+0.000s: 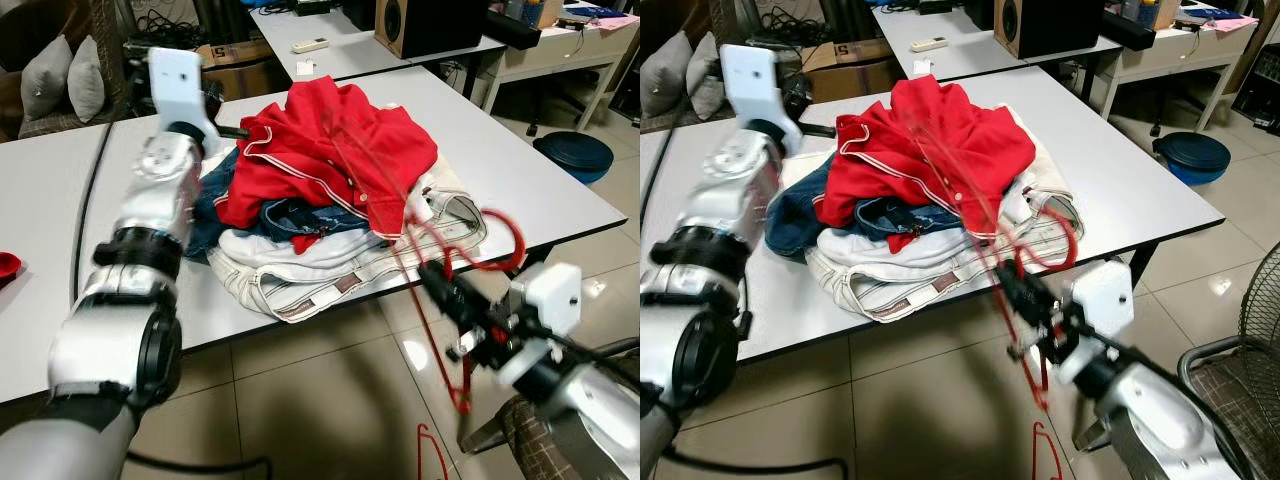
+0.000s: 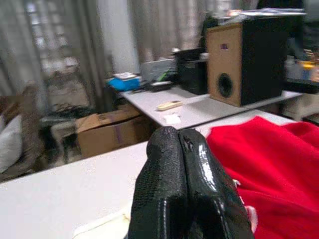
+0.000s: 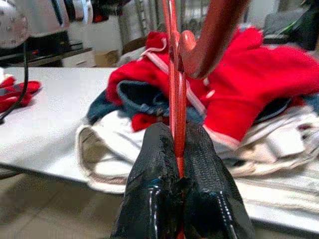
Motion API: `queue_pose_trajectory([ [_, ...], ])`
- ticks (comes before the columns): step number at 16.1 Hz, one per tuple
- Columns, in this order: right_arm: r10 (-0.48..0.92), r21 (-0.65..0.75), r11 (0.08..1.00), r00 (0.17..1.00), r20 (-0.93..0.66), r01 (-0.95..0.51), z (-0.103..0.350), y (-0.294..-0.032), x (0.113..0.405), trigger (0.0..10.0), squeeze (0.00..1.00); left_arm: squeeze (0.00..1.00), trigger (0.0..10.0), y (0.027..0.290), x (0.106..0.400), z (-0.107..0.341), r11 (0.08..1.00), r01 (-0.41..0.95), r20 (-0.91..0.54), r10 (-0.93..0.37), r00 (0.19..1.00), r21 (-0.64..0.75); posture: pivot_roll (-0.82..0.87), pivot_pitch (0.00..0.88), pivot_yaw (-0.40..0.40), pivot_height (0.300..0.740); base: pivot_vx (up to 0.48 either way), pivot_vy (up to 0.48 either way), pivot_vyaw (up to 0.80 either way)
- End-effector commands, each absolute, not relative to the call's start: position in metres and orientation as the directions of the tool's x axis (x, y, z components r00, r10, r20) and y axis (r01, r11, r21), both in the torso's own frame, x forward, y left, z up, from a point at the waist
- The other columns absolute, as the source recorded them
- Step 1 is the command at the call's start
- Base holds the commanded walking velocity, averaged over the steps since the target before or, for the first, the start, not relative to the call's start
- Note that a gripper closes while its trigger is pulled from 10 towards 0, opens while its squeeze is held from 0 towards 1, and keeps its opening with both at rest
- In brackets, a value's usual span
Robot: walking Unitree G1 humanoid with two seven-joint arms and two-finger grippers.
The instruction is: Hang hanger
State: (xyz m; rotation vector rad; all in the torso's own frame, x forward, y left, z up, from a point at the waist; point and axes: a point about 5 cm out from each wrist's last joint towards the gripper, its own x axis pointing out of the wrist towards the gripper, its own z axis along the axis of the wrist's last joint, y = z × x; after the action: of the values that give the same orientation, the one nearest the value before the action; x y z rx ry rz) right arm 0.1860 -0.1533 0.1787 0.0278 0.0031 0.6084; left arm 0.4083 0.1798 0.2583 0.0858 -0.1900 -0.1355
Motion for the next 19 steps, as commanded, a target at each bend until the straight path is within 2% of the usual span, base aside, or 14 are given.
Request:
queue_pose_trajectory([
  [1, 0.583, 0.032, 0.812, 0.813, 0.013, -0.583, 0.181, -0.153, 0.185, 10.0, 0.0, 0.0, 0.0, 0.174, 0.407, 0.257, 0.976, 0.183, 0.152, -0.199, 0.968, 0.118, -0.01, 0.0, 0.113, 0.74, 0.0, 0.0, 0.0],
  [2, 0.549, 0.041, 0.835, 0.836, 0.008, -0.548, 0.179, -0.157, 0.189, 10.0, 0.0, 0.0, 3.8, 0.163, 0.409, 0.242, 0.959, 0.243, 0.092, -0.258, 0.962, 0.148, -0.01, 0.0, 0.108, 0.74, 0.0, 0.0, 0.0],
  [3, 0.51, 0.036, 0.86, 0.86, 0.003, -0.509, 0.178, -0.161, 0.195, 10.0, 0.0, 0.0, 10.0, 0.145, 0.409, 0.229, 0.933, 0.337, 0.059, -0.347, 0.936, 0.126, -0.01, 0.0, 0.111, 0.74, 0.0, 0.0, 0.0],
  [4, 0.493, 0.03, 0.87, 0.87, -0.004, -0.493, 0.178, -0.163, 0.197, 10.0, 0.0, 1.0, 10.0, 0.137, 0.409, 0.224, 0.919, 0.37, 0.043, -0.379, 0.925, 0.134, -0.01, 0.0, 0.113, 0.74, 0.0, 0.0, 0.0],
  [6, 0.453, 0.003, 0.892, 0.892, -0.009, -0.453, 0.179, -0.169, 0.2, 10.0, 0.0, 1.0, 10.0, 0.121, 0.41, 0.214, 0.887, 0.434, -0.013, -0.438, 0.899, 0.16, -0.03, 0.0, 0.126, 0.74, 0.0, 0.0, 0.0],
  [9, 0.44, -0.005, 0.898, 0.898, -0.007, -0.44, 0.182, -0.172, 0.197, 10.0, 0.0, 1.0, 10.0, 0.132, 0.413, 0.205, 0.898, 0.386, -0.094, -0.375, 0.922, 0.213, -0.06, 0.017, 0.145, 0.74, 0.0, 0.0, 0.0],
  [12, 0.445, -0.013, 0.895, 0.895, -0.025, -0.445, 0.183, -0.172, 0.193, 10.0, 0.0, 1.0, 10.0, 0.151, 0.417, 0.21, 0.944, 0.28, -0.066, -0.272, 0.96, 0.176, -0.08, 0.025, 0.141, 0.74, 0.0, 0.0, 0.0],
  [15, 0.453, -0.014, 0.891, 0.891, -0.03, -0.453, 0.184, -0.172, 0.192, 10.0, 0.0, 1.0, 10.0, 0.158, 0.418, 0.214, 0.962, 0.21, -0.05, -0.204, 0.978, 0.176, -0.08, 0.028, 0.131, 0.74, 0.0, 0.0, 0.0],
  [19, 0.47, -0.02, 0.882, 0.882, -0.035, -0.471, 0.186, -0.17, 0.195, 10.0, 0.0, 1.0, 10.0, 0.147, 0.419, 0.211, 0.962, 0.235, -0.073, -0.226, 0.971, 0.138, -0.09, 0.035, 0.122, 0.74, 0.0, 0.0, 0.0],
])
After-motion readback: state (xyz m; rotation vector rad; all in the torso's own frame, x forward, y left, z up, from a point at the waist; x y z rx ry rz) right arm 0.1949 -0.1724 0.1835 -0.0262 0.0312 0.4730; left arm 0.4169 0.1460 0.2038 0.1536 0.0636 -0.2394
